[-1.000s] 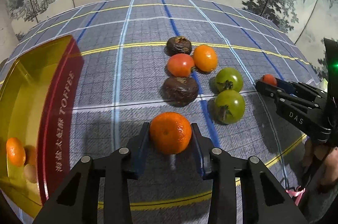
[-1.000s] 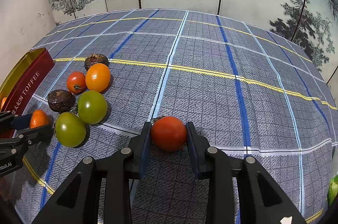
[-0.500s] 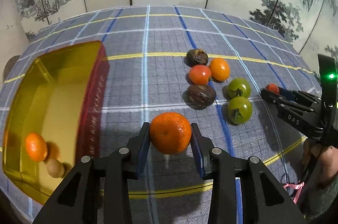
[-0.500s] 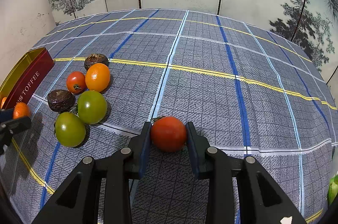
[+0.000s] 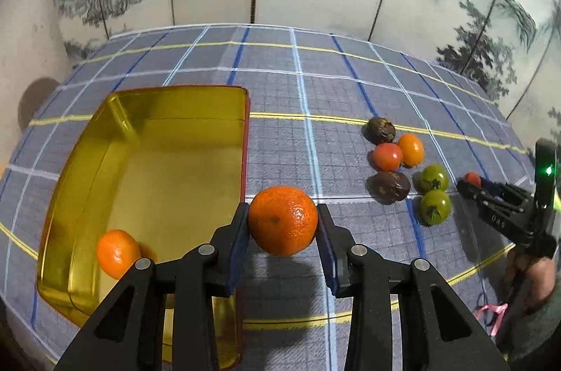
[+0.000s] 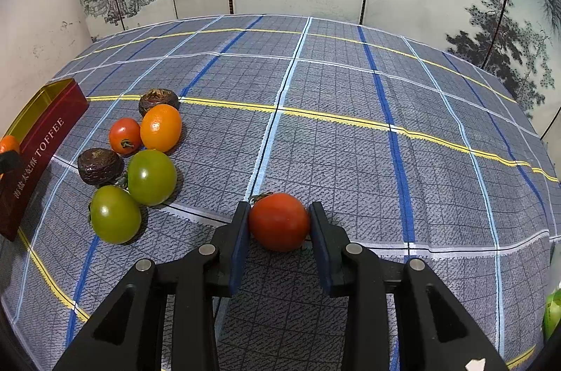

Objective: Organize fruits
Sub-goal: 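Carry the mandarin into the tin beside the first one with the left gripper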

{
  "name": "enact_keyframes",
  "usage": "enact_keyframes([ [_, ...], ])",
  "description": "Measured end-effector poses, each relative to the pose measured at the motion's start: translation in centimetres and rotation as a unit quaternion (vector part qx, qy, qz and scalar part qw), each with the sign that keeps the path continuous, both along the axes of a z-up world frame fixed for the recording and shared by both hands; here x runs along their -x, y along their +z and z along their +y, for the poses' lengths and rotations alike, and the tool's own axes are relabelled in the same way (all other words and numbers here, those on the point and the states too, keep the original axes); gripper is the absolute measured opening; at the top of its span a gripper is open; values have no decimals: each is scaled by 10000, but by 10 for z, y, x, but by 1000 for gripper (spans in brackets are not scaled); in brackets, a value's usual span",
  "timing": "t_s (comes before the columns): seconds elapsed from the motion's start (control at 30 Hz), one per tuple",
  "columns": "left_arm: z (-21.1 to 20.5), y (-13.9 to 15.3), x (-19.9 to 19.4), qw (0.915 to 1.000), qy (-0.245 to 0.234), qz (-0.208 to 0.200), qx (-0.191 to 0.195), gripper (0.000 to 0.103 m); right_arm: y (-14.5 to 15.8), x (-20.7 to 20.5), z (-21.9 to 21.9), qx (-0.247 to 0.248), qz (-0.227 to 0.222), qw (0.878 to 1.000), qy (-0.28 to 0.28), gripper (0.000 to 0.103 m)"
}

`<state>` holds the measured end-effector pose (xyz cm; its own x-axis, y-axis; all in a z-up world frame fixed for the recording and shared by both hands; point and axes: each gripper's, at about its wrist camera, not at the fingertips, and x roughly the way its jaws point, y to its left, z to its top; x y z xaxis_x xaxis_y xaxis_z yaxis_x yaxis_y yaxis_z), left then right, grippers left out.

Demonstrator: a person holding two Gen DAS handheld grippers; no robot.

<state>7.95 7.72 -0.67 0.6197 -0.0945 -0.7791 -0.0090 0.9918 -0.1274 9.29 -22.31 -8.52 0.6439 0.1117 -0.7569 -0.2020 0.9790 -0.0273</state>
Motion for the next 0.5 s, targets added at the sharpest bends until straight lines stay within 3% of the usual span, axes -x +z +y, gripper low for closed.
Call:
enact_keyframes([
  [0.23, 23, 11, 5, 9997, 93, -184, 88, 38, 0, 0, 0, 3, -1, 10000, -2, 33],
  [0.5, 70, 8, -1, 9970, 704, -176, -252, 38, 0, -1, -3, 10, -1, 10000, -22, 34],
])
